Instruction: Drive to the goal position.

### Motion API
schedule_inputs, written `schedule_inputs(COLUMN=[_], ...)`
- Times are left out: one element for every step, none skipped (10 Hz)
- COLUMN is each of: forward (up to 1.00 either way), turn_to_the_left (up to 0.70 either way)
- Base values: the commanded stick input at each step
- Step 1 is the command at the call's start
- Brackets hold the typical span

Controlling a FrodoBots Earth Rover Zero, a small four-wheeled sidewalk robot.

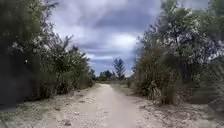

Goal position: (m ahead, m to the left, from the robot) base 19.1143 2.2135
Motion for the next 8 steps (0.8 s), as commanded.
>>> schedule_inputs(forward=[0.85,0.85,0.85,0.85,0.85,0.85,0.85,0.85], turn_to_the_left=[0.0,0.0,0.0,0.0,0.0,0.0,0.0,0.19])
